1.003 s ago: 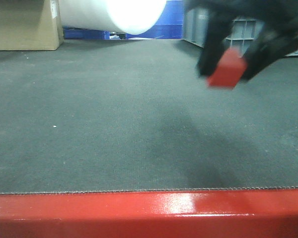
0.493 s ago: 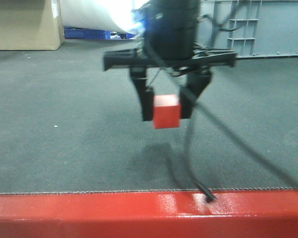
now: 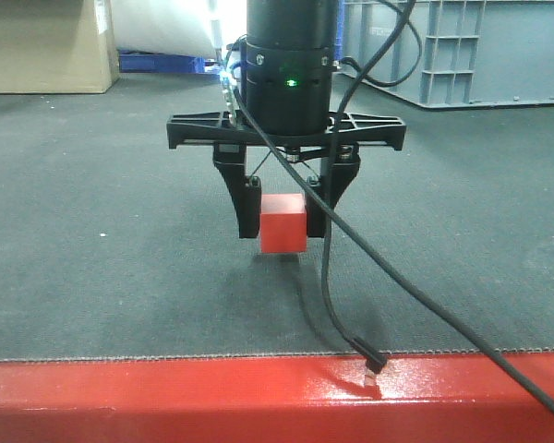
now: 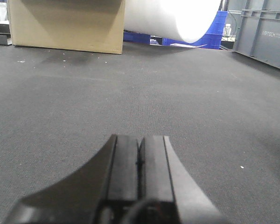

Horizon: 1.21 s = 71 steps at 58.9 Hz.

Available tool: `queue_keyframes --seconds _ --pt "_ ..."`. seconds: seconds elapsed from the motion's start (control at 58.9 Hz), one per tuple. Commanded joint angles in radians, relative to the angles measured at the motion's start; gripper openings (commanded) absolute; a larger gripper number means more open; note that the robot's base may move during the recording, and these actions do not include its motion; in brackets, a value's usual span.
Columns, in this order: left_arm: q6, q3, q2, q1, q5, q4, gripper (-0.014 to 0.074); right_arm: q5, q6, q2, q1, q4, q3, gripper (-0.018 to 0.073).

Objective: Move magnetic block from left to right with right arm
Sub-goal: 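Open the right gripper to release the cube and raise it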

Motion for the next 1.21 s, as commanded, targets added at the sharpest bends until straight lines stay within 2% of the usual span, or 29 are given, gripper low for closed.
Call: queue_keyframes --seconds 0.0,0.289,0.374,0.442,0.493,0.816,1.104,1.189 --pt "-0.004 0.009 -0.005 -0.004 -0.088 0.000 -0.0116 -0.023 0.002 -0.058 0.000 -0.001 -0.035 0.0307" --pt "-0.004 0.009 -0.005 -0.004 -0.088 0.000 -0.0116 -0.024 0.002 -0.058 0.000 0.000 -0.035 0.0335" --pt "-0.004 0.009 -0.005 -0.004 -0.088 0.000 -0.0116 -0.022 0.002 -0.058 0.000 0.000 -0.035 0.0444" --pt "-0.004 0.009 -0.005 -0.004 -0.088 0.000 -0.0116 -0.017 0.006 -0.058 0.000 -0.005 -0.035 0.0582" --pt "-0.004 0.009 -0.005 -0.004 -0.088 0.000 -0.0116 -0.017 0.010 -0.058 0.000 -0.010 -0.035 0.0648" --pt "-0.004 0.009 -0.005 -0.004 -0.088 0.000 -0.0116 -0.023 0.010 -0.064 0.000 -0.011 -0.035 0.0632" --pt "-0.004 0.009 -0.005 -0.004 -0.088 0.000 -0.0116 -0.039 0.002 -0.189 0.000 -0.053 -0.026 0.0630" --pt "-0.004 0.009 -0.005 -0.004 -0.088 0.000 -0.0116 -0.060 -0.030 -0.236 -0.001 -0.053 -0.004 0.0584"
